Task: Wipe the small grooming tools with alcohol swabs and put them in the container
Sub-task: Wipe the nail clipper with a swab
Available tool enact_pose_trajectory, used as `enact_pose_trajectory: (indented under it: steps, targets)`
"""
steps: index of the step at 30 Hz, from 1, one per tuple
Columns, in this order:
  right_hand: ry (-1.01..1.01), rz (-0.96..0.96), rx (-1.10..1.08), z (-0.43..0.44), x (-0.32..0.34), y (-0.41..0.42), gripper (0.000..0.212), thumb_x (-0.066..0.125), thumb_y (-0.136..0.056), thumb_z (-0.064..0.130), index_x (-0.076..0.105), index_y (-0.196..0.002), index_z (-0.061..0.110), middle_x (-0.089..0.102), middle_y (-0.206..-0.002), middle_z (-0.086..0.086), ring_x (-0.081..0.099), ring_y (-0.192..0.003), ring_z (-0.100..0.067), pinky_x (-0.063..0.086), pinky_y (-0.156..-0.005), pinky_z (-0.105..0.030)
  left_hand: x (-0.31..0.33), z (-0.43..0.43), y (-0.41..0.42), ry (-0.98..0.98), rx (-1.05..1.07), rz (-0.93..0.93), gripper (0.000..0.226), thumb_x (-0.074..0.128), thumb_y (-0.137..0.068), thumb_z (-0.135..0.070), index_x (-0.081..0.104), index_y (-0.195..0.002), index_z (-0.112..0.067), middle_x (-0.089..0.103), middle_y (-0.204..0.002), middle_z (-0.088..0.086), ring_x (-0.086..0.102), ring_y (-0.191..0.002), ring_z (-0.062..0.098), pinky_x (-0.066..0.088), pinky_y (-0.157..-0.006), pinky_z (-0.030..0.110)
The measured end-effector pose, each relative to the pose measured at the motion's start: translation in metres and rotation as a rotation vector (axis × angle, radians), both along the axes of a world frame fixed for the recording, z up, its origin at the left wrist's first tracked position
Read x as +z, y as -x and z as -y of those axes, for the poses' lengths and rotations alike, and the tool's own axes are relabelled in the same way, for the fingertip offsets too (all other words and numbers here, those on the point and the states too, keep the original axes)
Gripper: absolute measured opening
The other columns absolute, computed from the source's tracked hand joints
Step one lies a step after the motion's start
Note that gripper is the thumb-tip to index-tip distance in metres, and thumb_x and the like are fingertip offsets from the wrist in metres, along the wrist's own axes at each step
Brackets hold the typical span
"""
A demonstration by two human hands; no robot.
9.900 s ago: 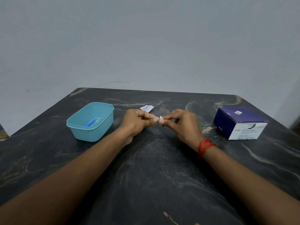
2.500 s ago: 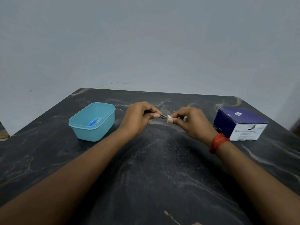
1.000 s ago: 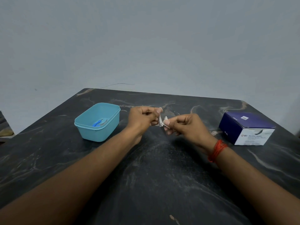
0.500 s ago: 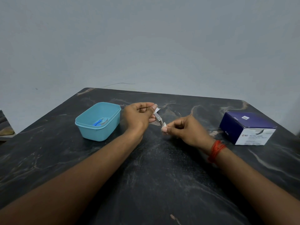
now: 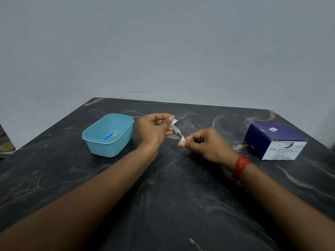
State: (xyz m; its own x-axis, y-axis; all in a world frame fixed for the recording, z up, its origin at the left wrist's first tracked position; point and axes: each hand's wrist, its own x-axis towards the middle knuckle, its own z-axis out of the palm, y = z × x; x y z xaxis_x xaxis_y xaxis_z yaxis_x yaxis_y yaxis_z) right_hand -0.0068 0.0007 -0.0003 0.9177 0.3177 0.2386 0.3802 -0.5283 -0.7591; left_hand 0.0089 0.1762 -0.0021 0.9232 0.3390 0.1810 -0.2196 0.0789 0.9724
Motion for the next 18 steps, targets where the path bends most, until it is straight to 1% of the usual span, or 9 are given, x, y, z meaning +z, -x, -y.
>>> enact_pose_trajectory:
  steps: [2,3,5,8,10,11,13,16,18]
  targets:
    - [-0.067,0.027,-0.019,-0.001,-0.001,-0.002,0.015,0.078,-0.083,0.032,0.08,-0.079,0.018,0.075,-0.07,0.008,0.064,-0.063,0.0,0.049,-0.063,-0.016,-0.001,0.002,0.001,-0.006,-0.012,-0.002,0.013,0.079,-0.083,-0.015,0.075,-0.094,-0.009,0.075,-0.076,0.009,0.071,-0.063,0.013,0.062,-0.065,0.029]
    - [-0.104,0.041,-0.032,-0.002,-0.001,-0.003,0.014,0.077,-0.084,0.031,0.08,-0.08,0.017,0.074,-0.067,0.01,0.062,-0.061,0.001,0.048,-0.061,-0.017,-0.002,0.004,0.002,-0.011,-0.022,-0.005,0.014,0.078,-0.083,-0.014,0.075,-0.095,-0.007,0.075,-0.077,0.01,0.071,-0.064,0.013,0.062,-0.065,0.029]
    - [-0.136,0.051,-0.04,-0.002,0.001,-0.003,0.013,0.076,-0.086,0.027,0.08,-0.082,0.015,0.069,-0.06,0.014,0.056,-0.054,0.003,0.04,-0.055,-0.011,-0.002,0.007,0.001,-0.006,-0.033,-0.005,0.016,0.078,-0.084,-0.013,0.074,-0.097,-0.005,0.075,-0.079,0.012,0.071,-0.065,0.015,0.062,-0.065,0.028]
    - [-0.077,-0.01,0.001,0.001,0.002,-0.002,0.015,0.076,-0.086,0.03,0.079,-0.08,0.017,0.073,-0.066,0.007,0.054,-0.057,0.003,0.04,-0.06,-0.013,0.0,0.004,-0.001,0.027,-0.026,-0.001,0.015,0.078,-0.083,-0.013,0.074,-0.096,-0.005,0.074,-0.079,0.011,0.07,-0.063,0.013,0.061,-0.064,0.027]
    - [-0.043,-0.053,0.016,0.002,0.004,0.001,0.015,0.076,-0.085,0.03,0.079,-0.078,0.018,0.074,-0.066,0.007,0.054,-0.056,0.002,0.041,-0.058,-0.012,0.0,0.0,-0.001,0.049,-0.038,0.001,0.013,0.077,-0.083,-0.012,0.074,-0.095,-0.007,0.074,-0.078,0.01,0.07,-0.062,0.011,0.061,-0.064,0.025]
    - [-0.053,-0.057,0.013,0.003,0.004,0.0,0.015,0.076,-0.085,0.029,0.079,-0.078,0.017,0.075,-0.069,0.004,0.055,-0.058,-0.001,0.042,-0.058,-0.012,0.0,-0.002,-0.002,0.051,-0.055,-0.002,0.012,0.077,-0.084,-0.012,0.074,-0.095,-0.007,0.074,-0.077,0.009,0.07,-0.063,0.011,0.061,-0.064,0.025]
    - [-0.103,-0.047,-0.005,0.006,0.006,-0.001,0.014,0.075,-0.086,0.026,0.079,-0.079,0.014,0.076,-0.074,-0.002,0.056,-0.063,-0.009,0.045,-0.058,-0.015,-0.002,-0.005,-0.003,0.039,-0.107,-0.025,0.015,0.076,-0.084,-0.013,0.074,-0.097,-0.005,0.074,-0.077,0.009,0.071,-0.065,0.011,0.061,-0.065,0.024]
    - [-0.188,-0.041,-0.061,0.015,0.015,-0.002,0.012,0.073,-0.088,0.02,0.079,-0.084,0.01,0.076,-0.078,-0.005,0.054,-0.063,-0.01,0.045,-0.055,-0.019,-0.003,-0.012,-0.007,-0.002,-0.255,-0.074,0.021,0.074,-0.085,-0.011,0.073,-0.103,0.0,0.075,-0.082,0.011,0.071,-0.068,0.012,0.06,-0.066,0.024]
    - [-0.245,-0.039,-0.098,0.023,0.022,-0.004,0.012,0.071,-0.089,0.017,0.079,-0.089,0.009,0.077,-0.083,-0.005,0.054,-0.064,-0.01,0.046,-0.056,-0.024,-0.002,-0.016,-0.006,-0.096,-0.392,-0.087,0.02,0.074,-0.085,-0.009,0.074,-0.103,-0.002,0.075,-0.086,0.012,0.071,-0.07,0.013,0.061,-0.068,0.025]
